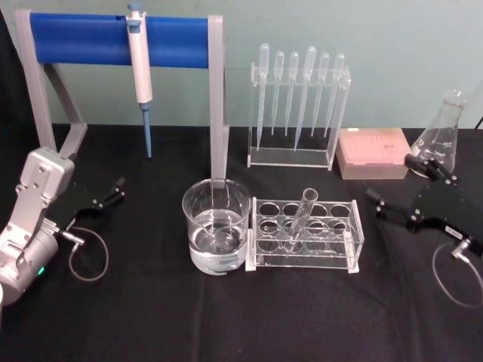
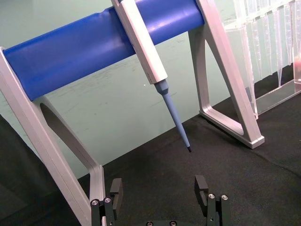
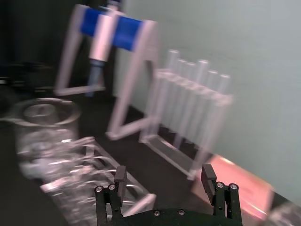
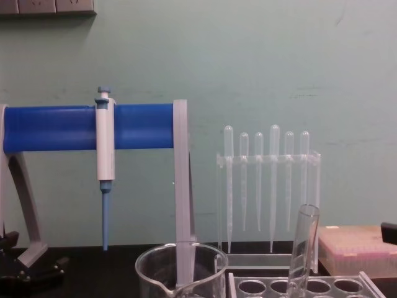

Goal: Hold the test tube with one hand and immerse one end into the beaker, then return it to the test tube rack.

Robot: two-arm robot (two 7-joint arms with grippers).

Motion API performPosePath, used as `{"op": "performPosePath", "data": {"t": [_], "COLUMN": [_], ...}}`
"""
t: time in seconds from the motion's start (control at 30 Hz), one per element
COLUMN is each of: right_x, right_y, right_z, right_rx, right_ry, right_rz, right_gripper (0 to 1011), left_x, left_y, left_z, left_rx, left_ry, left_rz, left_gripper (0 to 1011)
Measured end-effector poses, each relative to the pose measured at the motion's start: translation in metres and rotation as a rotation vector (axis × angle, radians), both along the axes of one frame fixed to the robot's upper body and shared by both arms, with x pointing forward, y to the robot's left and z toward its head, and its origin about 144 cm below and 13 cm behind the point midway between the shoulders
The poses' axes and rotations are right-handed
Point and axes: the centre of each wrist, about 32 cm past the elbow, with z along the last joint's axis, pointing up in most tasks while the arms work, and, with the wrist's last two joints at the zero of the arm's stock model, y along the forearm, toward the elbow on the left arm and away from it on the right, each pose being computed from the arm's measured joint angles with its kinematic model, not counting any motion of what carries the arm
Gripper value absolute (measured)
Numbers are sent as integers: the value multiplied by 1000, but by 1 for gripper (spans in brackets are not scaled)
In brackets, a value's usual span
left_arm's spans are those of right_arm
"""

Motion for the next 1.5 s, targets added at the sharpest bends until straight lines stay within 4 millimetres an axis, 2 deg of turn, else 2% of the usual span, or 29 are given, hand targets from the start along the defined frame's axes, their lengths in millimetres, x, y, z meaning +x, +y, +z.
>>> {"op": "performPosePath", "data": {"t": [0.2, 0.43, 0.93, 1.5], "right_x": [6, 14, 16, 17], "right_y": [-12, -11, 23, 49], "right_z": [6, 8, 12, 11], "right_rx": [-4, -17, -1, 28], "right_ry": [43, 50, 136, 144], "right_rz": [213, 346, 339, 281], "right_gripper": [1002, 1003, 1003, 1003], "left_x": [0, 0, 0, 0], "left_y": [0, 0, 0, 0], "left_z": [0, 0, 0, 0], "left_rx": [0, 0, 0, 0], "left_ry": [0, 0, 0, 0], "left_rz": [0, 0, 0, 0], "left_gripper": [1000, 1000, 1000, 1000]}}
